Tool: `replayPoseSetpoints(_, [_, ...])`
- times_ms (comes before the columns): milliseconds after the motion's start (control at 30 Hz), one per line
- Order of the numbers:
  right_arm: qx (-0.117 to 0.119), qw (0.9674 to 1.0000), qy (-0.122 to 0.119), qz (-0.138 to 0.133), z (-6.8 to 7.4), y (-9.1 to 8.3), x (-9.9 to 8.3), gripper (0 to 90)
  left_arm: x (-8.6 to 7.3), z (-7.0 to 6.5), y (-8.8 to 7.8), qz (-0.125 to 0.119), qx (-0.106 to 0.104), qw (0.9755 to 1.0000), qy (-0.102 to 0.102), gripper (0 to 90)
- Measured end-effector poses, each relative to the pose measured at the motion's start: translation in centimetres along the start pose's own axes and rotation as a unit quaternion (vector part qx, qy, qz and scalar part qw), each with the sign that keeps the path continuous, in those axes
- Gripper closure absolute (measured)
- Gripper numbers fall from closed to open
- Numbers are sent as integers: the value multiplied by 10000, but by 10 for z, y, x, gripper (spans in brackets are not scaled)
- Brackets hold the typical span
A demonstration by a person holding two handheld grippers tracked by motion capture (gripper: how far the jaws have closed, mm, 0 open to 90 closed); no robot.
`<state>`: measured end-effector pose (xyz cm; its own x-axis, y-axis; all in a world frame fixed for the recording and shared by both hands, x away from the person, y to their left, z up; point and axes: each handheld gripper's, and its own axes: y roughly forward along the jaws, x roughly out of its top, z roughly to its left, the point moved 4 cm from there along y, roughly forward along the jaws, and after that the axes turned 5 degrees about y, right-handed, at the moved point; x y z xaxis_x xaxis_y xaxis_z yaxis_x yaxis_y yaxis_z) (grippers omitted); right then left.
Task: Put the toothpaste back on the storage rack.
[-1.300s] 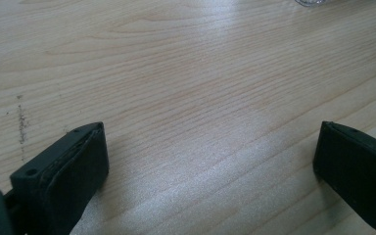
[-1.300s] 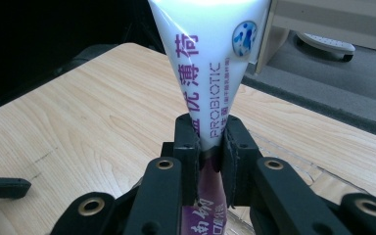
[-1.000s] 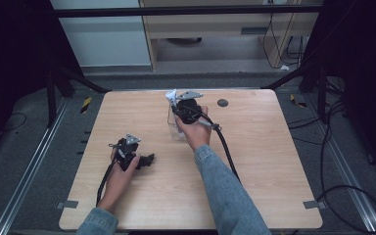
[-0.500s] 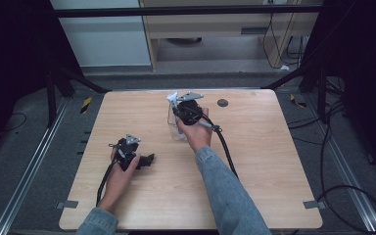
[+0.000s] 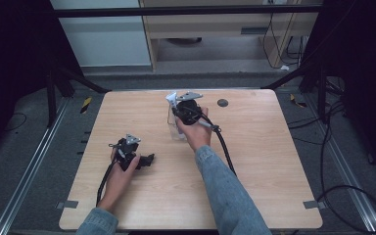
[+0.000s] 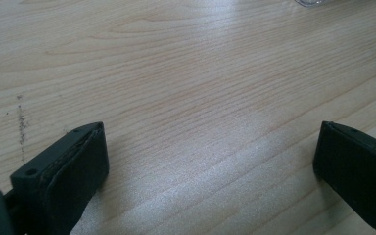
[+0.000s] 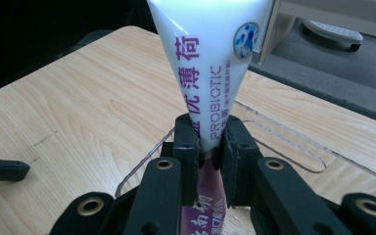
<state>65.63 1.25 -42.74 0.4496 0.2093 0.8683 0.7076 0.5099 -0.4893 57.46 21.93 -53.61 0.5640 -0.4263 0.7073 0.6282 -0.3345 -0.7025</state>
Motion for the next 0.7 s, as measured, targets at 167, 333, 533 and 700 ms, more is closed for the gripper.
replayPoseSetpoints(167, [-15, 10000, 7, 48, 1, 3, 2, 784, 0, 0, 0, -1, -1, 10000, -2, 0])
replayPoseSetpoints(333, [-21, 9999, 26, 113, 2, 7, 5, 783, 0, 0, 0, -1, -5, 10000, -5, 0])
replayPoseSetpoints(533, [-51, 9997, 97, 207, -2, 14, 8, 781, 0, 0, 0, -1, -4, 10000, -3, 0])
replayPoseSetpoints(700, [-54, 9996, 117, 270, -2, 18, 11, 780, 0, 0, 0, 0, -7, 10000, 2, 0])
